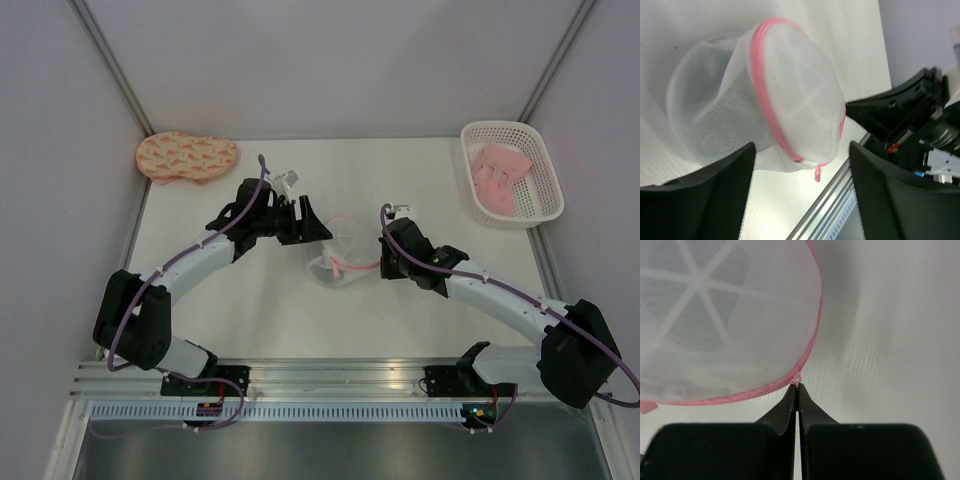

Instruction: Unzip the laundry bag and remove the bra

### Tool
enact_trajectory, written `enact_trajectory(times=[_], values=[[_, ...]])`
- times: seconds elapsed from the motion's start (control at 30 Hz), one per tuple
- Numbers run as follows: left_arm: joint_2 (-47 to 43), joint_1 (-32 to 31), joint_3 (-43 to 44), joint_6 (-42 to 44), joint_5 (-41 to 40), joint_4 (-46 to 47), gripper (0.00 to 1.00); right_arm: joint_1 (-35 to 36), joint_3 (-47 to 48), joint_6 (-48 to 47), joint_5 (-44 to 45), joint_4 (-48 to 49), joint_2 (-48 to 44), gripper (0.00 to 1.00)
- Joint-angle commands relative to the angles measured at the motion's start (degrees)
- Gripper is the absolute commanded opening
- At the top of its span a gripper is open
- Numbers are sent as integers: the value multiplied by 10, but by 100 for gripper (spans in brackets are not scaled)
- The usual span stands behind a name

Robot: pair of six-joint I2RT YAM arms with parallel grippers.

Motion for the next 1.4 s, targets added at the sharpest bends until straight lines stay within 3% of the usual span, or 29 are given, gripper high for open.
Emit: enact_trajectory(times=[0.0,0.07,0.3,0.5,0.73,1.0,1.1,1.13,1.2,1.23,1.27,1.3,1.37], values=[[29,7,66,41,-17,-34,84,-3,6,10,62,-66,-29,0],[23,8,59,30,-45,-44,97,-4,5,13,61,-67,-37,0],[-132,-14,-100,-116,-142,-55,99,12,1,19,28,-61,-31,0],[-236,-118,-174,-247,-181,-42,99,74,-12,3,-193,58,-15,0],[-229,-146,-181,-297,-187,14,100,147,9,3,-270,129,24,1],[-130,-146,-174,-287,-197,48,97,158,16,-4,-255,129,36,0],[-95,-146,-165,-279,-188,59,82,158,17,-3,-239,122,32,0],[-86,-146,-167,-278,-183,79,66,158,18,-4,-234,118,30,0],[-81,-146,-167,-277,-180,87,45,158,22,-7,-225,109,30,0],[-79,-146,-165,-277,-181,87,19,159,24,-8,-221,105,29,0],[-78,-146,-162,-274,-183,85,10,158,26,-10,-211,92,30,1],[-79,-146,-160,-272,-190,80,3,158,29,-12,-205,83,31,1],[-82,-146,-151,-262,-204,61,2,159,37,-18,-197,56,32,0]])
